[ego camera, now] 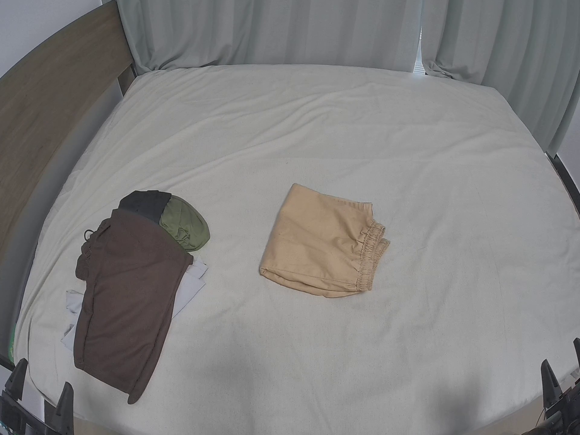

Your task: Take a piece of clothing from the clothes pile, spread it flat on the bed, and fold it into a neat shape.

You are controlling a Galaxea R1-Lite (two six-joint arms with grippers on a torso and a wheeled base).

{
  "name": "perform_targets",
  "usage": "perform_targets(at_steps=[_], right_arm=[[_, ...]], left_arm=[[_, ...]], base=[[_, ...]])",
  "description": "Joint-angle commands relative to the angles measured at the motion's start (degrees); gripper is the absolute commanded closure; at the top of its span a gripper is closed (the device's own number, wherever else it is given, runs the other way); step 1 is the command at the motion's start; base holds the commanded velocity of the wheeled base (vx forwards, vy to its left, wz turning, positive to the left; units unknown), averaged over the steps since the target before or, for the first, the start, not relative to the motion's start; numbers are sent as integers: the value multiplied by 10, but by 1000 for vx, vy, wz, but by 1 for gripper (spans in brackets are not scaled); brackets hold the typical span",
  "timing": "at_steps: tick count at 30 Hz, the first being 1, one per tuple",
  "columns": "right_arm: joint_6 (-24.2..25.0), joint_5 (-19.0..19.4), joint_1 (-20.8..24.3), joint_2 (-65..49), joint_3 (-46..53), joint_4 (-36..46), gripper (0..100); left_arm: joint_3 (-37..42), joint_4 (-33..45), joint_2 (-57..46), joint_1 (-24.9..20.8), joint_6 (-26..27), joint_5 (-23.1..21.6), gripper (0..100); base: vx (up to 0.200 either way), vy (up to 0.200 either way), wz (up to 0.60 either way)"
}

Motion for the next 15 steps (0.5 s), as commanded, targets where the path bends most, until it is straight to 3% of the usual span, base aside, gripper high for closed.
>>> perform_targets(at_steps=[1,15], right_arm=[[-1,1,1,-7,8,-1,0],[2,2,1,-7,8,-4,0]], left_arm=[[9,0,-7,0,-1,0,0],[9,-1,-7,0,-2,0,0]], base=[[0,0,0],[0,0,0]])
